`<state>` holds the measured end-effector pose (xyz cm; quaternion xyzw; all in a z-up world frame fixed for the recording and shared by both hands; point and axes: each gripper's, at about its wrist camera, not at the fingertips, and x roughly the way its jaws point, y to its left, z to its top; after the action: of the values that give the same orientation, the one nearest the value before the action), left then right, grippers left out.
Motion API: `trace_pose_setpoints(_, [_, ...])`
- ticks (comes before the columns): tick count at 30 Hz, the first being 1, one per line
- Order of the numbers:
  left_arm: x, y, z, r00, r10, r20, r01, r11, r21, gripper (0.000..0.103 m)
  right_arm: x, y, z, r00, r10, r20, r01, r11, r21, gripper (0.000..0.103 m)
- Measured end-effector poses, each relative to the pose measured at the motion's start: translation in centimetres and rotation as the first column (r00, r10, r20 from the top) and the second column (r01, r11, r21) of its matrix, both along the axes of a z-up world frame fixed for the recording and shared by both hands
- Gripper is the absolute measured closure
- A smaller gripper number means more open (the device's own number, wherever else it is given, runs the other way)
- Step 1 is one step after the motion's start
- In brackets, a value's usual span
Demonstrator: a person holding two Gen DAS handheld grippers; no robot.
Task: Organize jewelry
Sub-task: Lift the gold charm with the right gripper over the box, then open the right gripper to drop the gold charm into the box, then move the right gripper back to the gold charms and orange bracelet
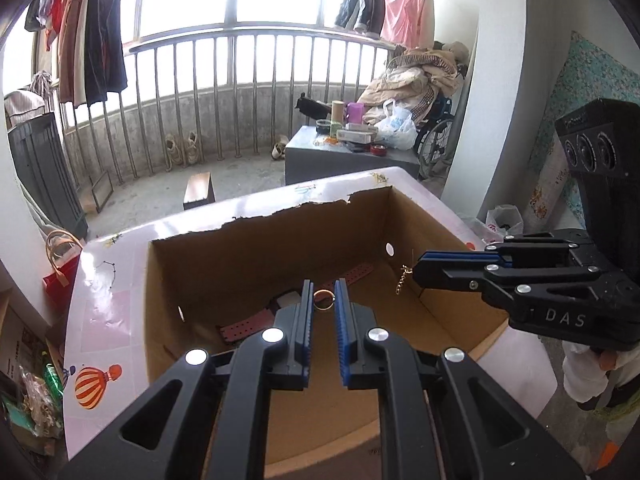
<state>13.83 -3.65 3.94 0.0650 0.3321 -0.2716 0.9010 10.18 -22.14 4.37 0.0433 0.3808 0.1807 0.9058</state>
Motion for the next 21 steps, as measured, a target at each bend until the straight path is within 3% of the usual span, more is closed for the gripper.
trace_pose_setpoints(4, [3.6, -2.5, -2.1, 0.992, 0.007, -0.125, -0.003, 0.999, 0.038, 0.093, 3.0, -0.9, -1.7, 0.994, -0.026, -0.11, 0.025, 1.0, -0.011, 0.099])
trace_pose_setpoints(11, [7.0, -4.5, -4.2, 0.966, 0.05, -0.255, -0.029, 0.996, 0.087, 0.092, 5.8, -1.9, -4.4, 0.967, -0.068, -0.245, 0.061, 0.997, -0.035, 0.095])
trace_pose_setpoints(15, [7.3, -4.7, -4.3, 0.958, 0.065, -0.279, -0.036, 0.993, 0.108, 0.092, 6.0, -1.9, -4.9, 0.963, -0.076, -0.257, 0.068, 0.997, -0.039, 0.094])
trace_pose_setpoints(21, [7.7, -4.2, -4.3, 0.949, 0.079, -0.304, -0.052, 0.994, 0.094, 0.079, 6.3, -2.3, -4.7, 0.967, -0.087, -0.239, 0.082, 0.996, -0.032, 0.091])
